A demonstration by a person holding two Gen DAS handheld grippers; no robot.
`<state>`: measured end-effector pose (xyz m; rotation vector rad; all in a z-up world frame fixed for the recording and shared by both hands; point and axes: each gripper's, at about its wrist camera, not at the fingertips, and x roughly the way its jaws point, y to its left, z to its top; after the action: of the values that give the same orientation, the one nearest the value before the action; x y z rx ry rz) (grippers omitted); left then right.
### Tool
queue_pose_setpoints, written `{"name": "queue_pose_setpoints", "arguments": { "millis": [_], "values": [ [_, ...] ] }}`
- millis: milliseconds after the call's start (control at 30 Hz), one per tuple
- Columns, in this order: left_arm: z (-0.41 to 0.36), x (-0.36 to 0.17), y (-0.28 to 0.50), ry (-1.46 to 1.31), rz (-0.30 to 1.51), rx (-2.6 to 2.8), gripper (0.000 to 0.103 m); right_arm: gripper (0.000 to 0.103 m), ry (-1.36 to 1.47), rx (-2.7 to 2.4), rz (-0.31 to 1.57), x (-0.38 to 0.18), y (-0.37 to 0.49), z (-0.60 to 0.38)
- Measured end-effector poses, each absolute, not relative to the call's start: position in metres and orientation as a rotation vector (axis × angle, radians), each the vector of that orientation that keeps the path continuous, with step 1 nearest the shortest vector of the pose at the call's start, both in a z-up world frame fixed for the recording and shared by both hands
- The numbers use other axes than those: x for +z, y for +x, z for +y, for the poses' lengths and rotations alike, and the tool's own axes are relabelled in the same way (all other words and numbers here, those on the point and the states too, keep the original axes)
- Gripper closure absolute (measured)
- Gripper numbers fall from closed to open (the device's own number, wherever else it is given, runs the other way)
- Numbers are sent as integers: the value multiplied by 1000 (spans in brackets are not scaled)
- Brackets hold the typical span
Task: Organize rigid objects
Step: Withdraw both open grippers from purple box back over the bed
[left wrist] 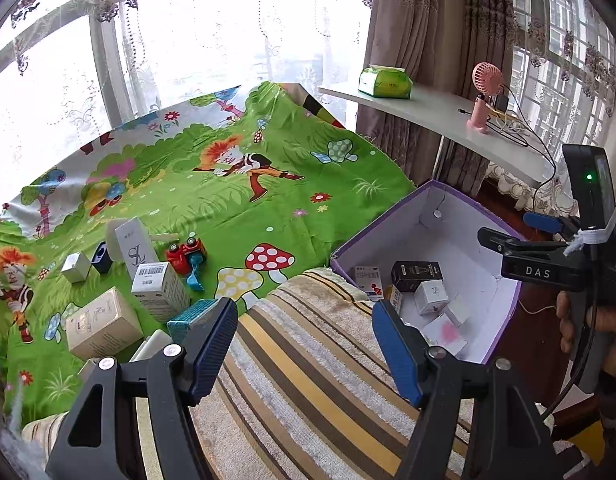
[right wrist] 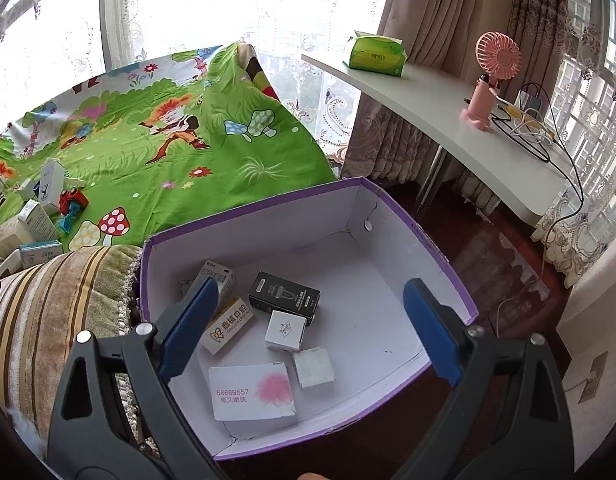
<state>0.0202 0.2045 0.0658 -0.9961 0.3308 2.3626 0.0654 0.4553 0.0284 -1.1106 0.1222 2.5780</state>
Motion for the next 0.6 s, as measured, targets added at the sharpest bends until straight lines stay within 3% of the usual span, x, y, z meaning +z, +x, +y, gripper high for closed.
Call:
{"name": "queue_pose_setpoints", "arguments": {
  "millis": [600],
  "values": [
    [89,53,-4,-1201,48,2533,33,8,-1197,2759,197,27,55,417]
  ]
}}
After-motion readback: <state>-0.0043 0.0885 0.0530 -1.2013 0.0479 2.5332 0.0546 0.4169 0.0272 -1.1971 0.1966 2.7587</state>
